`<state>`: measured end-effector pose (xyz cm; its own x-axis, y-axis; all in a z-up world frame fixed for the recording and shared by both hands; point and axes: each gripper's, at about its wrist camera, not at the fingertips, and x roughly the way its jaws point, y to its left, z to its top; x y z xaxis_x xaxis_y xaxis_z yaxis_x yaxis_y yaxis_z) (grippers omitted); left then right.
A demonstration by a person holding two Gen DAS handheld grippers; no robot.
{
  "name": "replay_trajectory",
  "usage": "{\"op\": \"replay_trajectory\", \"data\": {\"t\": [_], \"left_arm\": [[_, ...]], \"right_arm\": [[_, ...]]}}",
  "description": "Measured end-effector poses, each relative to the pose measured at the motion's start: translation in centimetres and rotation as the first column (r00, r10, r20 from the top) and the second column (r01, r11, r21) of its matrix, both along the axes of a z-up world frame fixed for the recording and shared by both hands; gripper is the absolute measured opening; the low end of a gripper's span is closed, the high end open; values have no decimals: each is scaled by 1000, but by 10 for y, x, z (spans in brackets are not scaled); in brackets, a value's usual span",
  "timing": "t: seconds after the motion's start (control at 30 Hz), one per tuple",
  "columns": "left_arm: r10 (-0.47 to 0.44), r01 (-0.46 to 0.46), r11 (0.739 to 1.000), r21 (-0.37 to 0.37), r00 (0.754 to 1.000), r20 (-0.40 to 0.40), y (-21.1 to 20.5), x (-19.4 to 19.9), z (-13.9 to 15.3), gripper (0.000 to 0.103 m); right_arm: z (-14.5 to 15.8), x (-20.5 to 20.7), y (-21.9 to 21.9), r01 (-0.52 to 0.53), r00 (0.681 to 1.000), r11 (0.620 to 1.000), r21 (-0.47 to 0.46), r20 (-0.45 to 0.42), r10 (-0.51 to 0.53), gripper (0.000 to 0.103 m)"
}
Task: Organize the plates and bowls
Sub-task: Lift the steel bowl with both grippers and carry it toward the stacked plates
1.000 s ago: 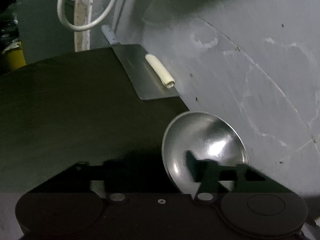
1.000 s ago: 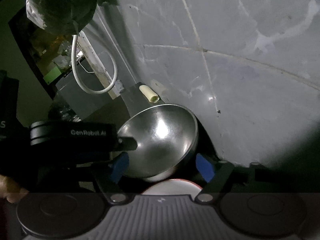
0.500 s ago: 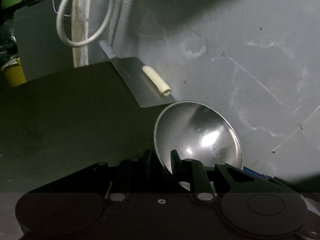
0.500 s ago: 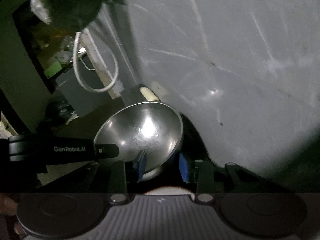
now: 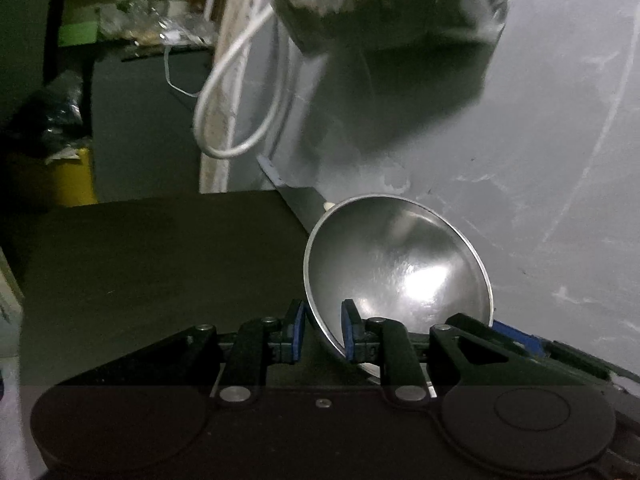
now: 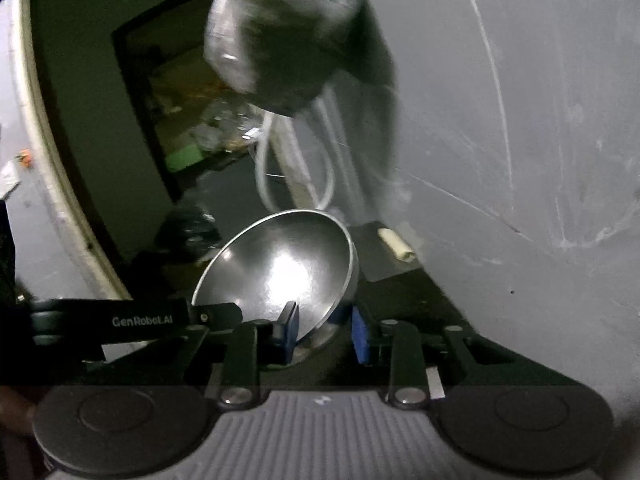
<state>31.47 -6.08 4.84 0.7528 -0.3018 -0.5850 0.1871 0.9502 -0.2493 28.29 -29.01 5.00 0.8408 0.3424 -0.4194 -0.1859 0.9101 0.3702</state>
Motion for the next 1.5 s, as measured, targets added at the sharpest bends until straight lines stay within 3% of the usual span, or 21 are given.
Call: {"op": "replay_trajectory", "data": {"t": [0.23, 0.47, 0.7, 0.87, 1.07, 1.5], "left_arm": [[63, -62, 998, -29, 998, 8, 40, -90, 14, 20], [94, -95, 995, -44, 995, -30, 73, -184, -1, 20], [116, -123, 992, -36, 981, -154, 97, -249, -30, 20], [116, -129, 991, -35, 958, -262, 109, -271, -53, 22], [117, -125, 992, -4, 938, -327, 117, -284, -64, 22], [128, -125, 992, 33, 920, -372, 125, -293, -66, 21]], "right_arm": [[22, -75, 25, -117, 993, 993, -22, 15, 118, 32], [17, -148, 48, -196, 981, 980, -41, -20, 195, 32], [-2, -211, 73, -252, 962, 966, -55, -122, 244, 32], [-16, -227, 85, -290, 939, 955, -69, -214, 270, 31], [-33, -235, 96, -327, 905, 942, -80, -312, 288, 32], [-35, -244, 111, -381, 872, 919, -103, -371, 320, 31]]}}
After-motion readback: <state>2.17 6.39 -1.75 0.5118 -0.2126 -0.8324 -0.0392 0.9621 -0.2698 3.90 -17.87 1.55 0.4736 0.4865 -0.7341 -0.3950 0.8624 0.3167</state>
